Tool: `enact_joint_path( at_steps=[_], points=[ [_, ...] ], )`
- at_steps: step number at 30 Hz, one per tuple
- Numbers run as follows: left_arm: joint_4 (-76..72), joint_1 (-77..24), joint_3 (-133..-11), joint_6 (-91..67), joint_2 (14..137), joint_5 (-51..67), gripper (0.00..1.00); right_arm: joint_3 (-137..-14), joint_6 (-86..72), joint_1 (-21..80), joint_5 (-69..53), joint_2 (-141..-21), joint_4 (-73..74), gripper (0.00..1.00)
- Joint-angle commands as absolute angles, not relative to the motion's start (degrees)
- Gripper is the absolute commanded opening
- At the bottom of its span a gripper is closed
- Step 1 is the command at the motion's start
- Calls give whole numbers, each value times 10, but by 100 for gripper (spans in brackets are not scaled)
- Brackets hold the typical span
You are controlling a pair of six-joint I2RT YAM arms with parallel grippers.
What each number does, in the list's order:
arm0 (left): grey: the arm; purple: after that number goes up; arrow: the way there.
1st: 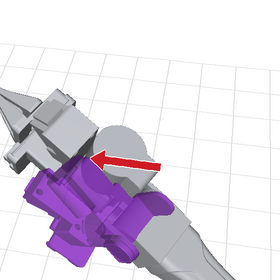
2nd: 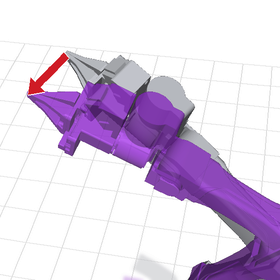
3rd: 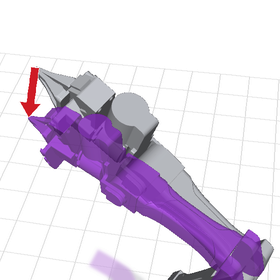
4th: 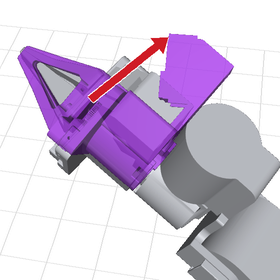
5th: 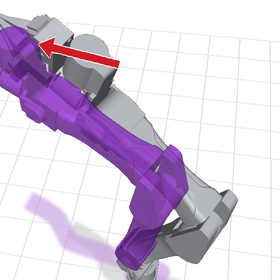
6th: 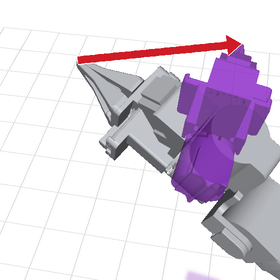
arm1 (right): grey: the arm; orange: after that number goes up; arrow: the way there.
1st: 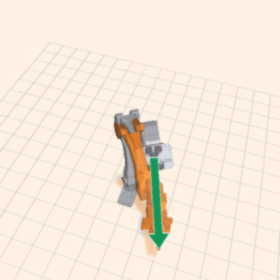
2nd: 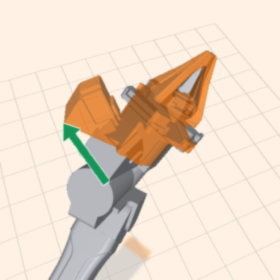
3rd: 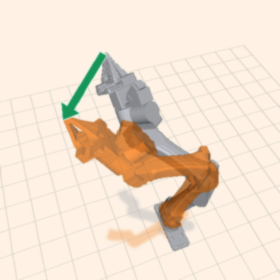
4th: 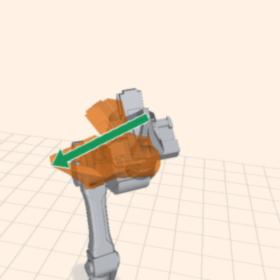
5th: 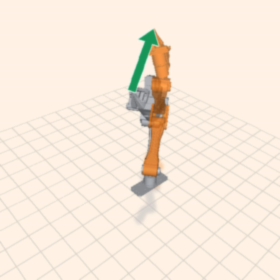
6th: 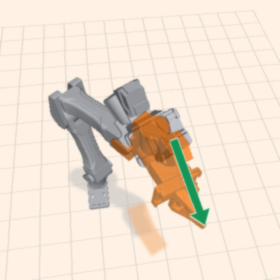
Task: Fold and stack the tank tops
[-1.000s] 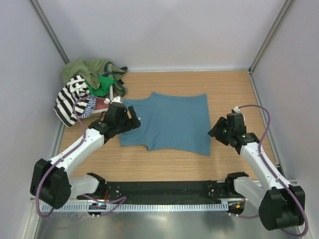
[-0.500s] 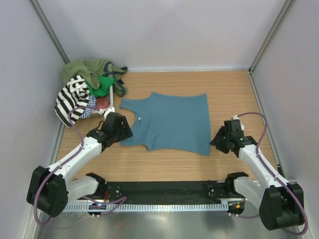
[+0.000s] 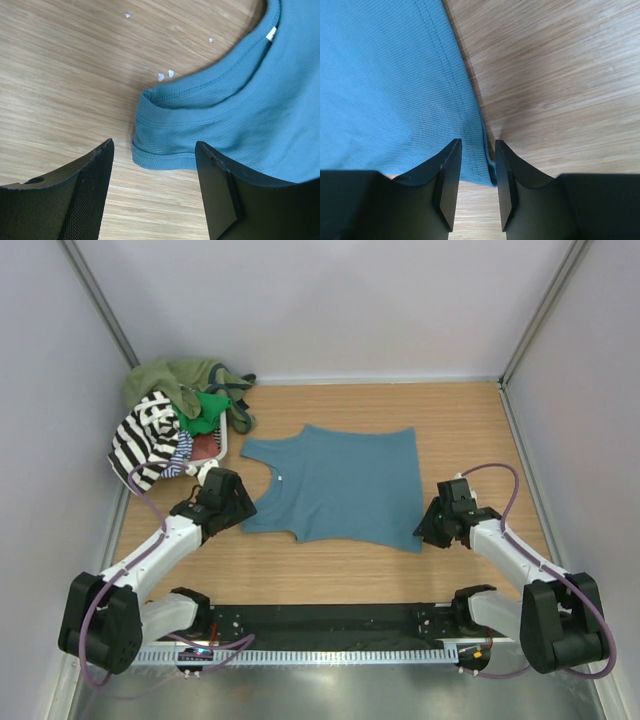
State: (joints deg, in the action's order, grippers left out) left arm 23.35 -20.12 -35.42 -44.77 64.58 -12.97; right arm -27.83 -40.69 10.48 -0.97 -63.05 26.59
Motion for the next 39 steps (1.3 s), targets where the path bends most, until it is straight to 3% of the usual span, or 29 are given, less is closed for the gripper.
enact_joint_path(
  at_steps=[1, 3, 4, 7, 11, 17, 21, 26, 28, 29, 31, 32, 33, 39],
  points=[
    [203, -196, -352, -450, 657, -125, 66, -286, -406, 118, -3, -644, 238, 38],
    [200, -196, -349, -450, 663, -120, 66, -289, -406, 124, 26, -655, 242, 33],
    [195, -196, -348, -451, 670, -119, 66, -292, -408, 129, 39, -659, 243, 24],
    [184, -195, -346, -454, 682, -107, 63, -302, -412, 133, 59, -665, 255, 10],
    [169, -194, -345, -458, 709, -99, 53, -312, -424, 132, 99, -657, 279, 4],
    [153, -191, -342, -457, 738, -106, 28, -317, -437, 133, 127, -636, 301, 2],
    [147, -180, -344, -453, 760, -104, 3, -330, -439, 132, 142, -629, 315, 2],
    [158, -152, -354, -457, 754, -112, 0, -338, -439, 133, 154, -621, 328, 11],
    [171, -148, -359, -456, 738, -126, 9, -339, -438, 132, 155, -615, 331, 22],
    [177, -148, -359, -453, 732, -130, 34, -341, -436, 133, 156, -613, 333, 25],
    [180, -149, -359, -442, 711, -118, 61, -344, -432, 133, 149, -606, 335, 32],
    [180, -149, -357, -440, 703, -108, 74, -345, -431, 132, 149, -599, 336, 42],
    [185, -149, -355, -439, 695, -105, 75, -345, -431, 132, 145, -594, 336, 50],
    [196, -157, -342, -447, 614, -49, 70, -358, -441, 143, 113, -560, 372, 44]
  ],
)
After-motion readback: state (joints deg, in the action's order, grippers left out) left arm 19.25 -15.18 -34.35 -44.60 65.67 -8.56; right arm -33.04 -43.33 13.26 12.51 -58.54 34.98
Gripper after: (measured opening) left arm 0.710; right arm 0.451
